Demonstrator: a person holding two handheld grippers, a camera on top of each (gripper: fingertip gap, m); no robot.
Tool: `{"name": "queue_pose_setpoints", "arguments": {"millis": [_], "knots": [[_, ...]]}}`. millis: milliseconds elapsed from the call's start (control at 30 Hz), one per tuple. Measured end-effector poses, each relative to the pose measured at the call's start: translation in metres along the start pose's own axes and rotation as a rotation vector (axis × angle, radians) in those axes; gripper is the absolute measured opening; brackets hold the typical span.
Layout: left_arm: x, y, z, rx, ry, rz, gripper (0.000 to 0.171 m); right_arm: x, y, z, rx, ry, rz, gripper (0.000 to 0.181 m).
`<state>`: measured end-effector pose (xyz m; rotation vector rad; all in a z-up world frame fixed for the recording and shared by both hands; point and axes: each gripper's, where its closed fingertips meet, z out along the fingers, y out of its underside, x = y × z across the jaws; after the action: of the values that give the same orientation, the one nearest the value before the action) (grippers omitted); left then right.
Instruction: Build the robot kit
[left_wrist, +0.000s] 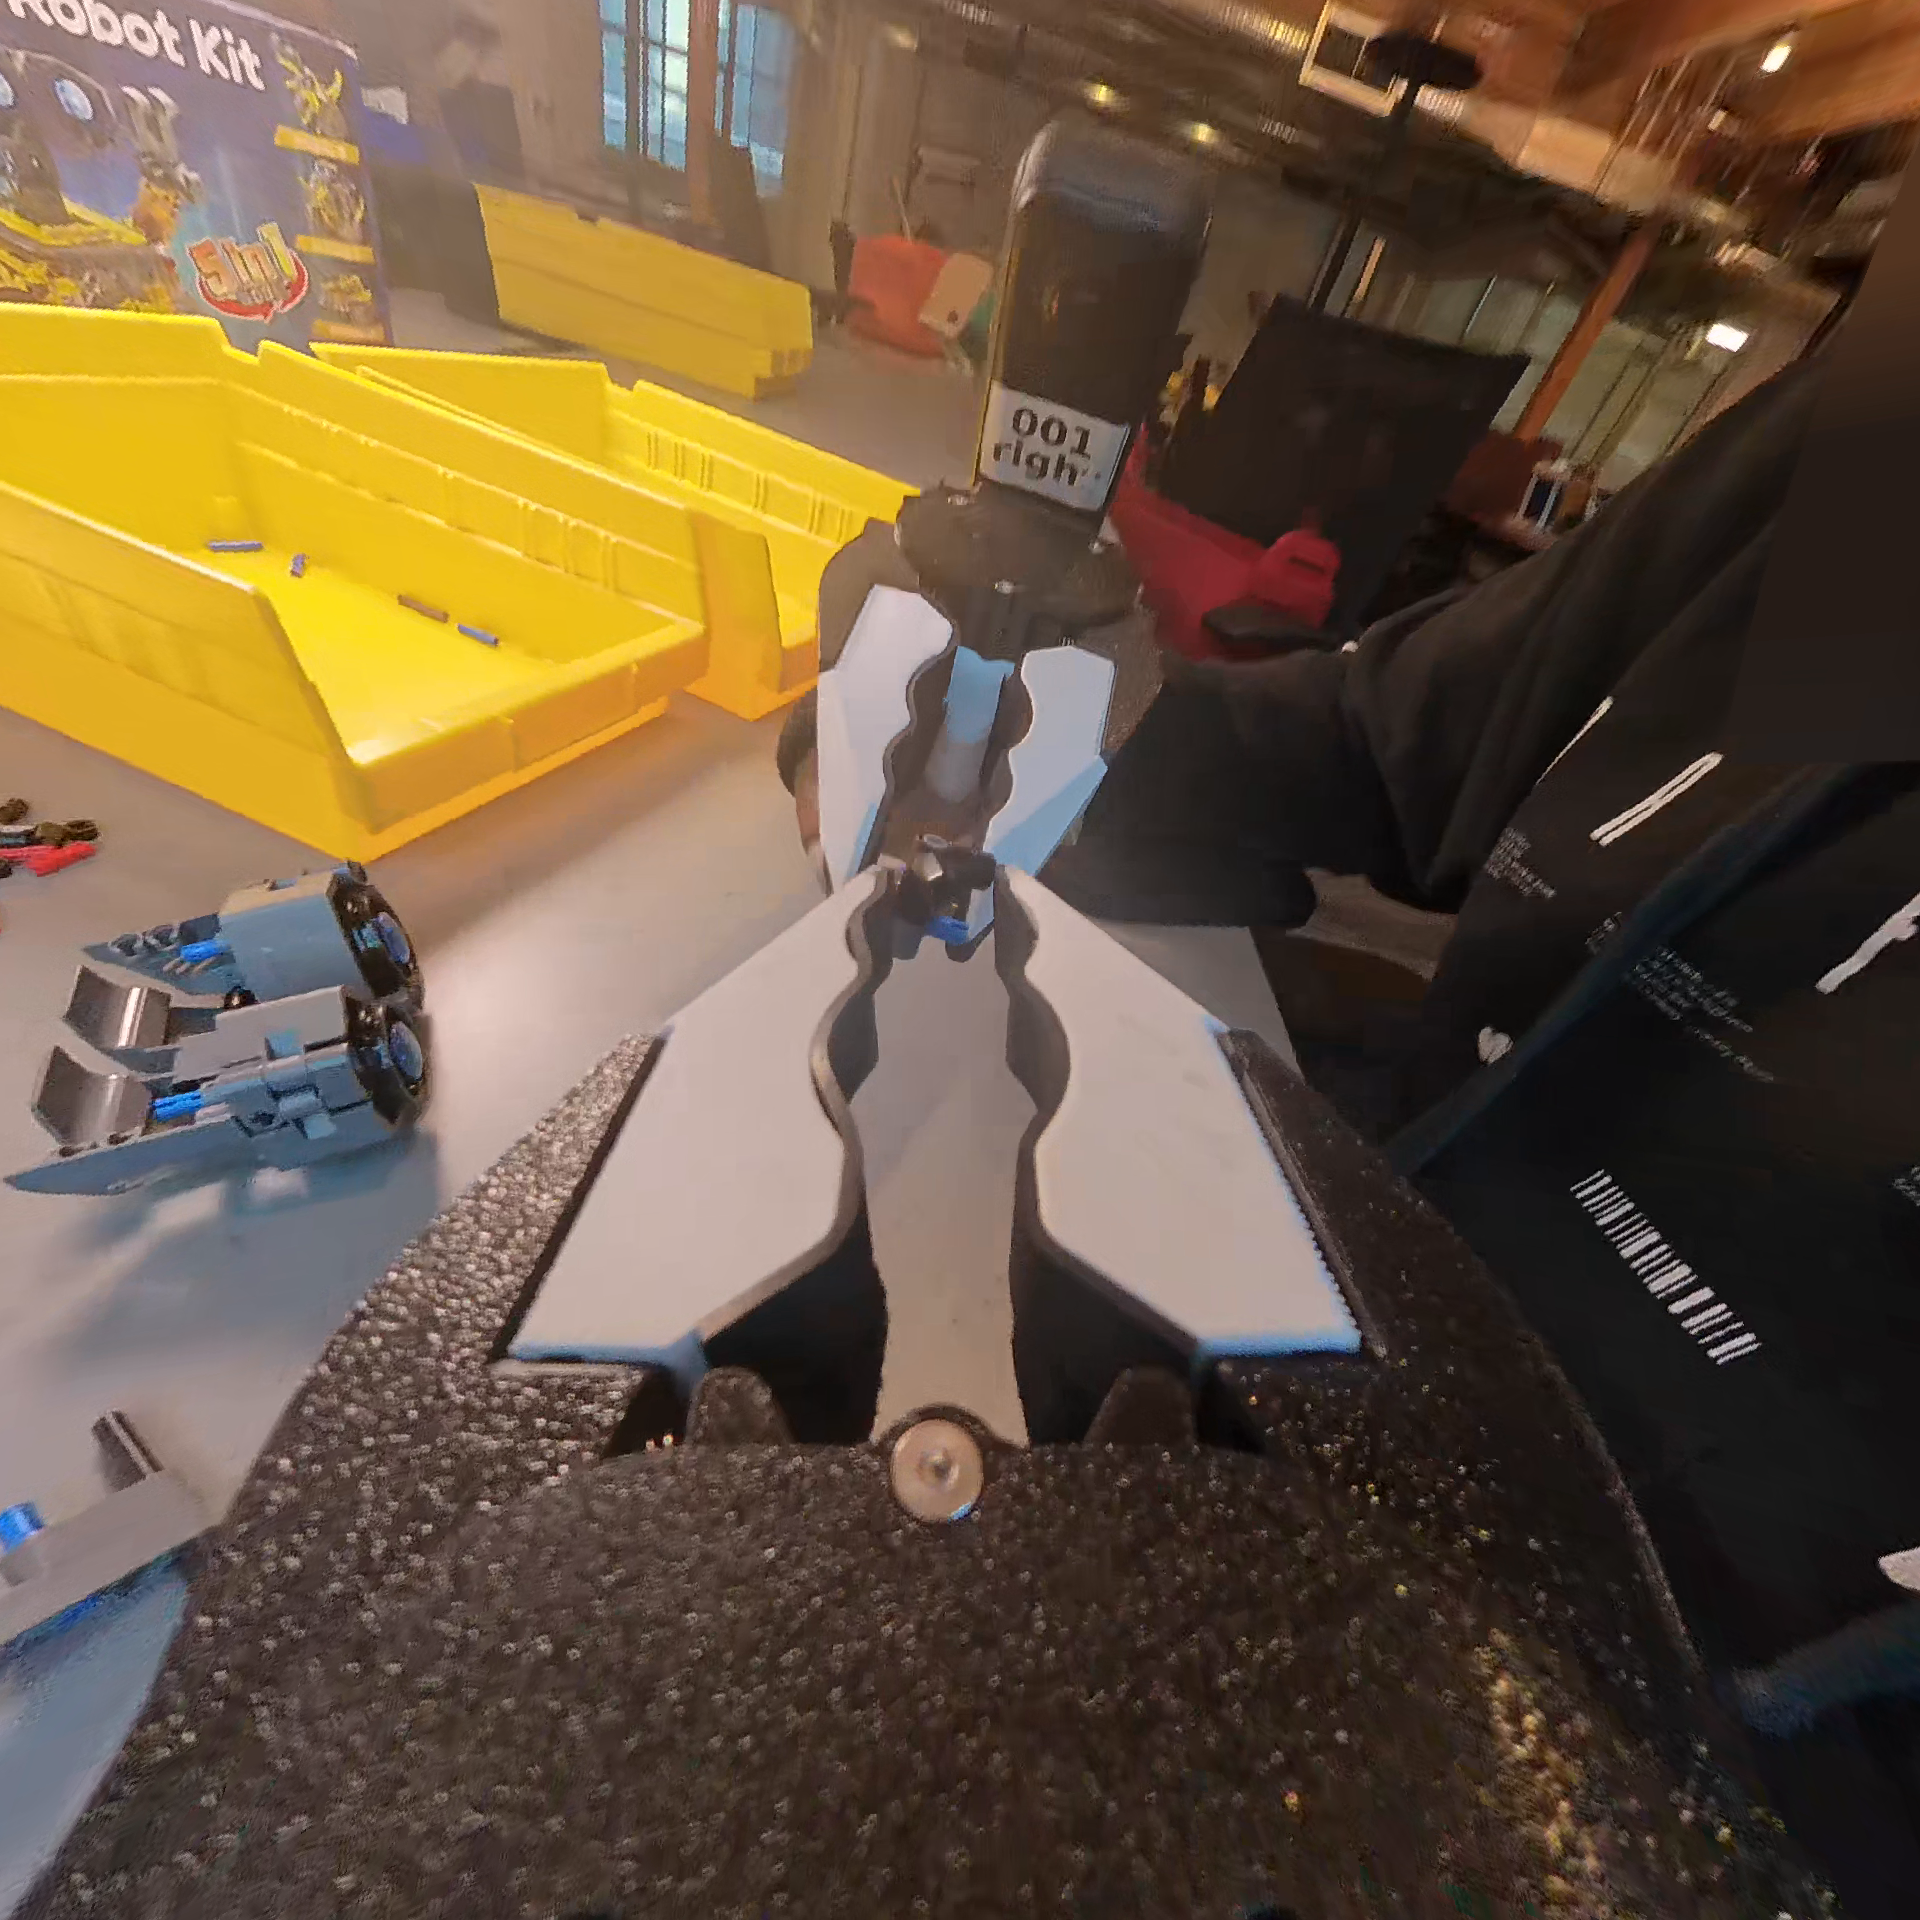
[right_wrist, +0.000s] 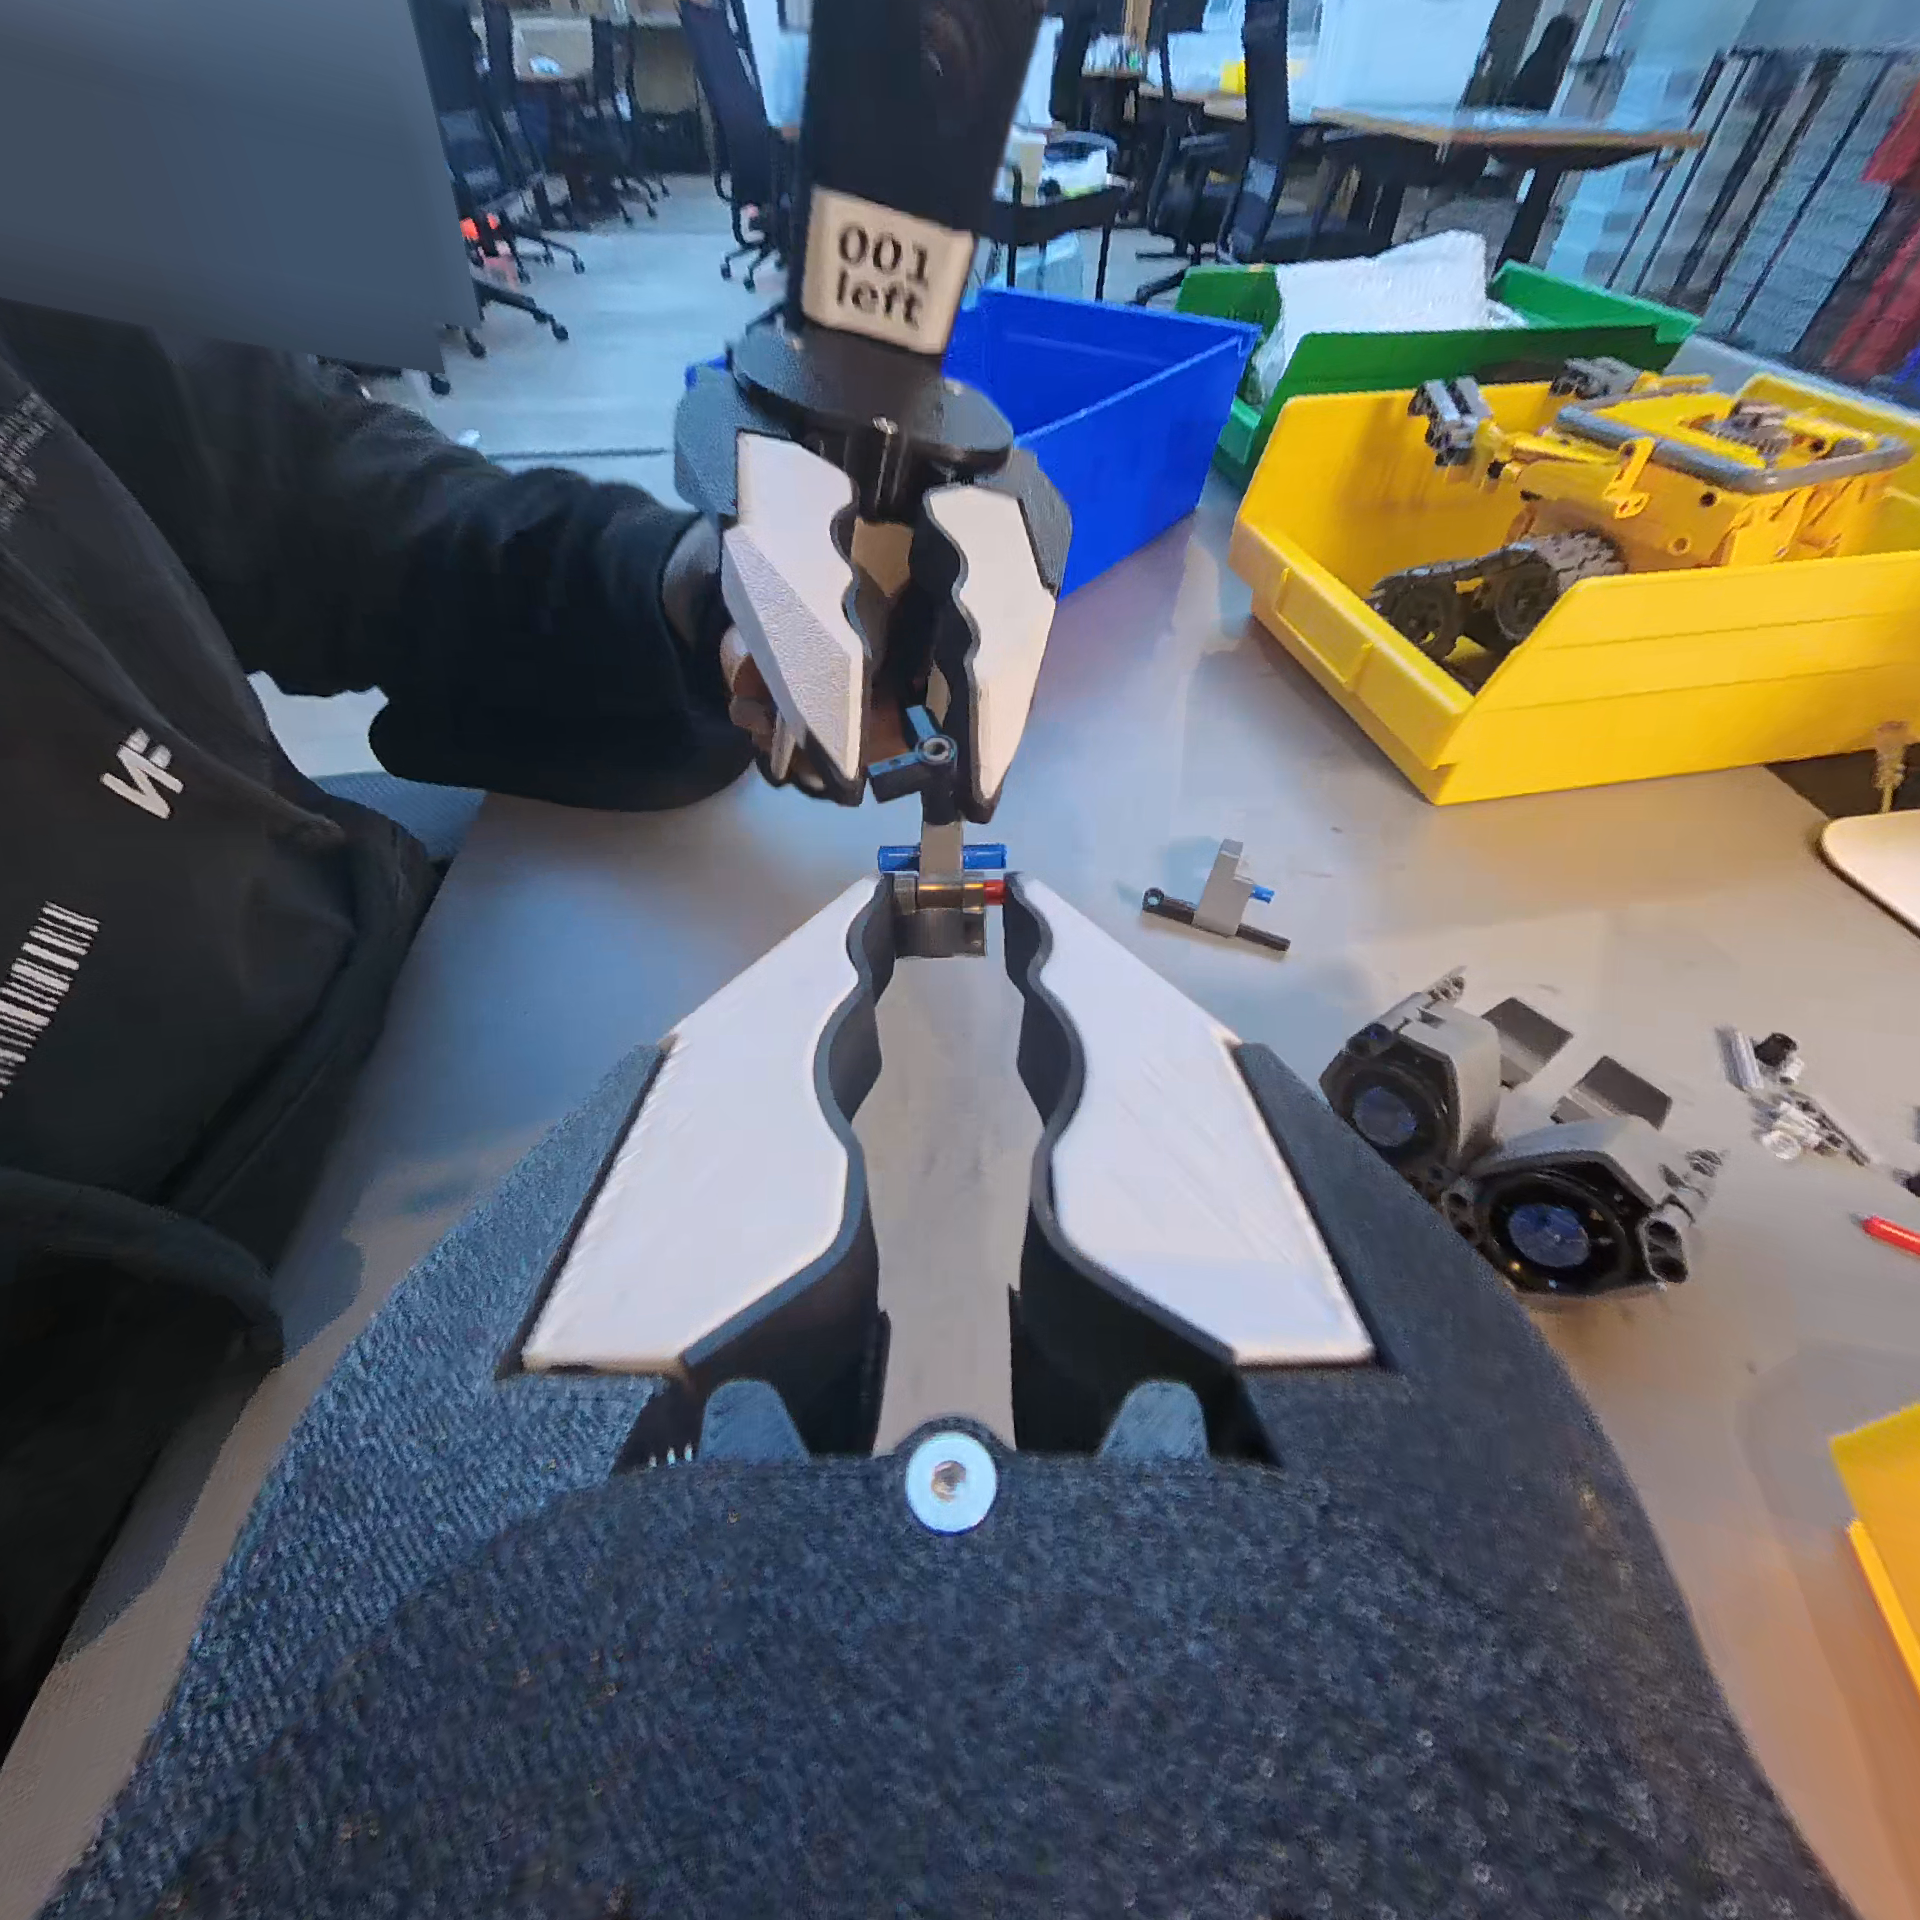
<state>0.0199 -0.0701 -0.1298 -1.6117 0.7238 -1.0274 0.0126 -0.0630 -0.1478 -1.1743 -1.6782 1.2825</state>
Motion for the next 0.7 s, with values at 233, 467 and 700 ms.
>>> {"name": "queue_pose_setpoints", "arguments": {"millis": [233,467,700], "knots": [[-0.0074,-0.0093,-0.0064,0.144,0.029,-0.094,0.017,0.0049,-0.0053,-0.0039,0.05,0.023,-0.008,0.019],[-0.0086,-0.0081,-0.0053,0.153,0.029,-0.084,0.017,0.0093,-0.0057,-0.0041,0.09,0.031,0.039,0.02],[-0.0047,-0.0041,-0.0019,0.127,0.04,-0.057,0.017,0.0062,-0.0048,-0.0025,0.095,0.006,0.044,0.021]]}}
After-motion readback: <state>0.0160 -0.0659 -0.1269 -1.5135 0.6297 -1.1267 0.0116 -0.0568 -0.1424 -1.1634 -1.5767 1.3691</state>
